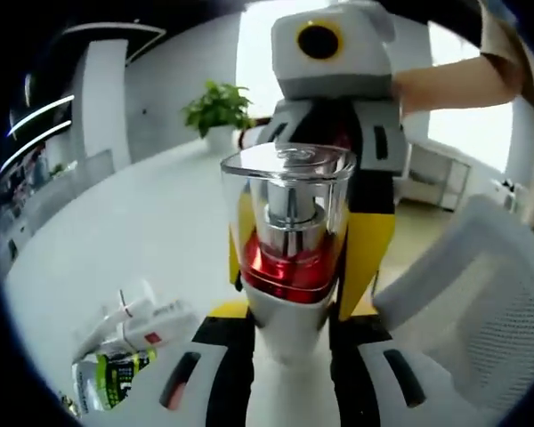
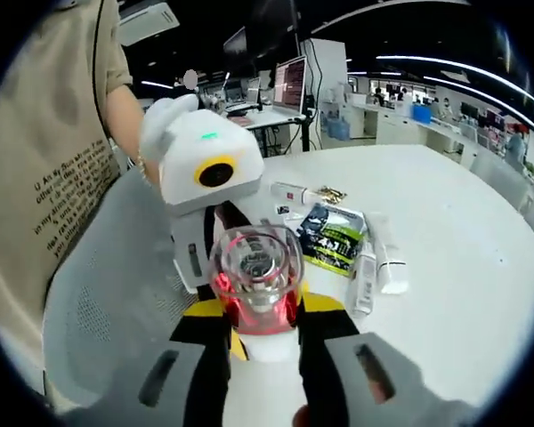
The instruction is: Arrange the skincare products in the storage area until every visible bottle or jar stands upright without overlapping.
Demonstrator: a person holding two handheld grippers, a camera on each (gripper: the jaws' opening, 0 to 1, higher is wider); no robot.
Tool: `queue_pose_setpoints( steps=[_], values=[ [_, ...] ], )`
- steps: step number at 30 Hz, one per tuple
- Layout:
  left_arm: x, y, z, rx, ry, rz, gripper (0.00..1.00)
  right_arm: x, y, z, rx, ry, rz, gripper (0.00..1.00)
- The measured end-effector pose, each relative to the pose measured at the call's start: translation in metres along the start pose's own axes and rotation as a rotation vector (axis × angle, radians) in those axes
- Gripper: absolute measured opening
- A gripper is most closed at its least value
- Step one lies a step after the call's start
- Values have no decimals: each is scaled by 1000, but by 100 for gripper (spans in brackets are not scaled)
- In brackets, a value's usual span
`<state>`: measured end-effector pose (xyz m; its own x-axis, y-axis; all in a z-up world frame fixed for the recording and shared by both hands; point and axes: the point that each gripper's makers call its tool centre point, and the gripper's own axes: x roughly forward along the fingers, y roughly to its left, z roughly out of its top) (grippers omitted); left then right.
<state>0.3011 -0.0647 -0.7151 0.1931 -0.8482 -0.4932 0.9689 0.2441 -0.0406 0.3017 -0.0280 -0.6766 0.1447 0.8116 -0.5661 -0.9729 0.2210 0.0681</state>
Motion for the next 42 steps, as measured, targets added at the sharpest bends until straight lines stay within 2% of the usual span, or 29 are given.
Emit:
queue_pose_setpoints(
  steps=[4, 11, 19, 27, 32, 42],
  values=[
    [4, 7, 2, 15, -19, 39, 28, -1, -7, 0, -2, -4, -16, 29],
    [14, 22, 9, 30, -45, 51, 28, -5, -25, 0, 49, -22, -53, 30],
    [28, 48, 17, 47, -70, 70, 29, -9, -59, 2, 65, -43, -115, 30],
    [45, 82, 27, 42, -53, 98, 29, -12, -95, 3, 33, -25, -108, 30],
    [54, 105, 33, 36, -58, 109, 29, -11, -119, 4, 21, -37, -121, 30],
    [62, 131, 36, 2, -58, 136, 29, -9, -143, 7, -10, -38, -107, 29]
  ],
)
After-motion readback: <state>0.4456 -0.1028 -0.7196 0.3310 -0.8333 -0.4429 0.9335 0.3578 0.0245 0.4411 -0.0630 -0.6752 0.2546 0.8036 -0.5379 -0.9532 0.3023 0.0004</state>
